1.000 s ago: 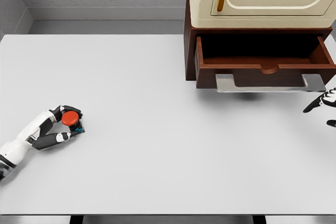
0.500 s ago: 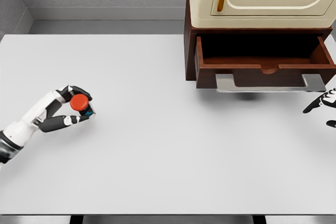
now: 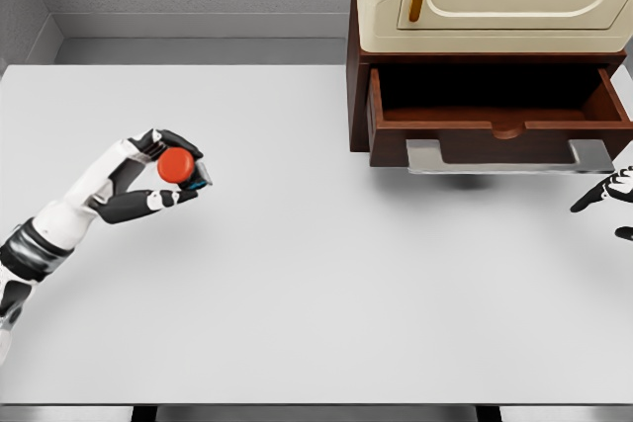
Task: Put the switch into the drawer with left arm, and close the drawer with right arm
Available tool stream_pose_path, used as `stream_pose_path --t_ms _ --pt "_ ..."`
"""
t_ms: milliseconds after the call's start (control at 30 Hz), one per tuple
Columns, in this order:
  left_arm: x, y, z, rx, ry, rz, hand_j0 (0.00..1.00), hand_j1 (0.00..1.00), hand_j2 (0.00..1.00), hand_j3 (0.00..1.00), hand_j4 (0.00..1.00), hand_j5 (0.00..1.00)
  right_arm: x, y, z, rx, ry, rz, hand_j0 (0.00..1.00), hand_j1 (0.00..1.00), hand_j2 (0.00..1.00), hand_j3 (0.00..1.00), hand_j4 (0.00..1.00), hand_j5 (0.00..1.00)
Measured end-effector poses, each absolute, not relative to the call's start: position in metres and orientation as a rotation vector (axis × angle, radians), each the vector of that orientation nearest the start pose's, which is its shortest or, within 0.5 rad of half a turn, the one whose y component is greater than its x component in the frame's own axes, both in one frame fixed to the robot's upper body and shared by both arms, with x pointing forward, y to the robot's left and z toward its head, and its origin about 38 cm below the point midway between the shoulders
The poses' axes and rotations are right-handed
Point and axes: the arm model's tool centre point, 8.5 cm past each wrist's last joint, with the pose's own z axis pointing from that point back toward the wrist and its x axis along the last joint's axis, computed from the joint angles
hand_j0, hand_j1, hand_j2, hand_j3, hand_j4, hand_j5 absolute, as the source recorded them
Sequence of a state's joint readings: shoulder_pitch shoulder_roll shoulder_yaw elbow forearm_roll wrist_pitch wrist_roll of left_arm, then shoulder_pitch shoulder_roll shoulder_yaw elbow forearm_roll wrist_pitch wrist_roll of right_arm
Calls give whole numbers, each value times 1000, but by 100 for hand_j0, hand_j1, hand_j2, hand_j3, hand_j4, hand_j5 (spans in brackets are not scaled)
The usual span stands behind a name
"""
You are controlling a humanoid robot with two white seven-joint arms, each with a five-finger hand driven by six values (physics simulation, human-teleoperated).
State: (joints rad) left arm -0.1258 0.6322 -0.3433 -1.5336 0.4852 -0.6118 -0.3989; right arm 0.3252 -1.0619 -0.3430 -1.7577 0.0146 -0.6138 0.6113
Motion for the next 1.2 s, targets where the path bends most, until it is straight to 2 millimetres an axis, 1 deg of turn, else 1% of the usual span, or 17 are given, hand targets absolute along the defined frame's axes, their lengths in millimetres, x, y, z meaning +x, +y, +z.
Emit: stream_pose_path --t_ms 100,167,333,367,433,567,767,1033,1133,1200 --pt "363 288 154 -391 -1983 -811 47 47 47 47 47 47 290 -441 256 -382 -1411 1740 69 69 69 69 69 69" --pt "370 280 162 -405 -2012 -821 47 47 47 47 47 47 290 -441 255 -381 -1411 1740 69 69 69 69 69 69" --pt "378 258 170 -455 -2049 -813 47 47 47 47 47 47 290 -441 255 -382 -1411 1740 69 69 69 69 69 69" --pt "378 254 169 -465 -2047 -805 47 47 47 47 47 47 290 -441 255 -382 -1411 1740 69 69 69 69 69 69" --pt "384 245 176 -484 -2063 -805 47 47 47 47 47 47 290 -441 255 -382 -1411 1740 69 69 69 69 69 69" --pt "390 228 179 -524 -2065 -789 47 47 47 47 47 47 290 -441 255 -382 -1411 1740 69 69 69 69 69 69" --pt "400 203 190 -571 -2083 -776 47 47 47 47 47 47 290 -441 255 -381 -1411 1740 69 69 69 69 69 69" --pt "408 166 196 -608 -2075 -769 47 47 47 47 47 47 290 -441 255 -379 -1410 1740 69 69 69 69 69 69" --pt "411 157 203 -613 -2087 -776 48 48 48 48 48 48 289 -441 254 -376 -1407 1739 69 69 69 69 69 69" --pt "416 152 211 -614 -2094 -784 47 47 47 47 47 47 290 -441 254 -379 -1408 1739 69 69 69 69 69 69"
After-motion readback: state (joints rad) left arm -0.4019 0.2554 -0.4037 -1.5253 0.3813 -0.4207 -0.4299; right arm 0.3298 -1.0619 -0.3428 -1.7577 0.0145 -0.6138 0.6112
